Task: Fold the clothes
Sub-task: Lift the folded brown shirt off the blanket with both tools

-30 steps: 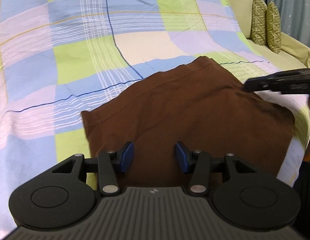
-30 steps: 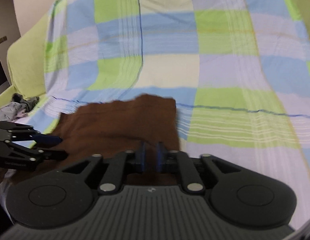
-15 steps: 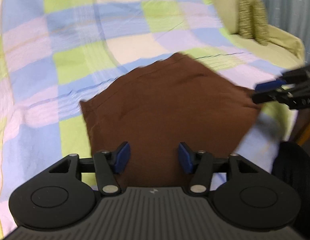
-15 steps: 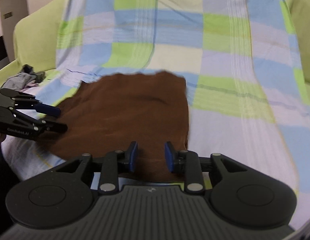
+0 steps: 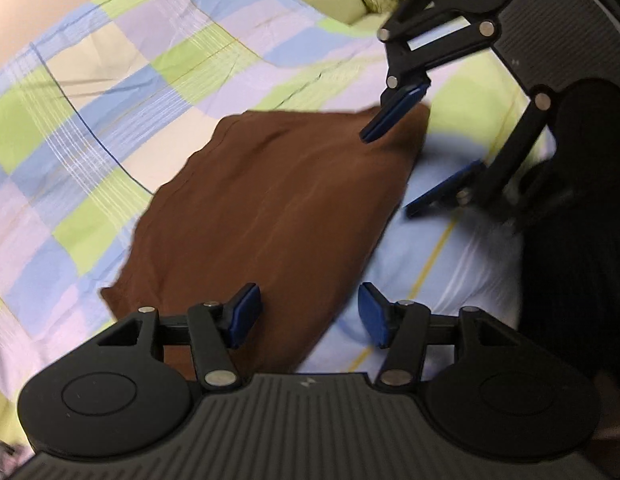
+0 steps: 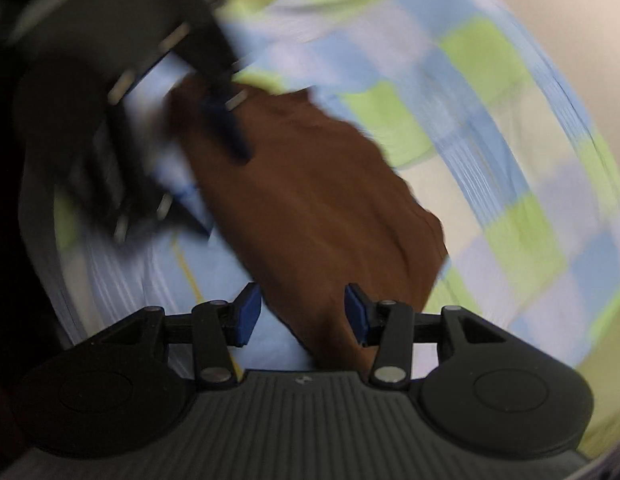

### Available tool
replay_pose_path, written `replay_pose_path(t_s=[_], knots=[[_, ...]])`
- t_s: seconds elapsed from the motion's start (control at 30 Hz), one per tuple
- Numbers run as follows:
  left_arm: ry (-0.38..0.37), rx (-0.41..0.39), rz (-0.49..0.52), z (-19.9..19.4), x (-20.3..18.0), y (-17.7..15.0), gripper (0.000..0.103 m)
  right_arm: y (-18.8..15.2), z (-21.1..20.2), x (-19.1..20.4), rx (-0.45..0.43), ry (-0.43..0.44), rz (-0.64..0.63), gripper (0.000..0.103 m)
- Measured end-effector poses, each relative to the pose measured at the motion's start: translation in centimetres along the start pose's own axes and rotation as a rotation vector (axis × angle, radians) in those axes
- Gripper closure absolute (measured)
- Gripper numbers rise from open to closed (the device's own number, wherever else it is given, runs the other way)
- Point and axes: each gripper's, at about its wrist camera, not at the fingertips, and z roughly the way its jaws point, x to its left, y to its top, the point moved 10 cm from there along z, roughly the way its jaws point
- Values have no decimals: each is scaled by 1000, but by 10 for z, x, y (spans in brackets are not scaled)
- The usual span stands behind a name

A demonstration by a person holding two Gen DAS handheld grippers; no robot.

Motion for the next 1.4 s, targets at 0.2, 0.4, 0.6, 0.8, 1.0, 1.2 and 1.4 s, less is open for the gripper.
replay_pose_path(t_s=[0.2,0.4,0.6,0.8,1.0,1.2,1.4], knots=[[59,39,73,-2,18,-19,44,-31,11,-17,45,-45,-114,62],[69,1,224,7,-13,-2,47,-30,19,-3,5,-79,-300,70],[61,46,162,9,4,-16,51,-48,23,-17,19,-68,-250,80],[65,77,282,19,-12,-17,85,-49,32,-7,54,-84,-268,88],[76,65,296,-15,5,-15,100,-34,2,-15,18,-126,-205,94],[60,31,323,-52,13,-14,100,-15,-46,-16,-21,-165,-155,94],[43,13,322,-76,22,7,100,-13,-63,-23,-22,-186,-125,94]])
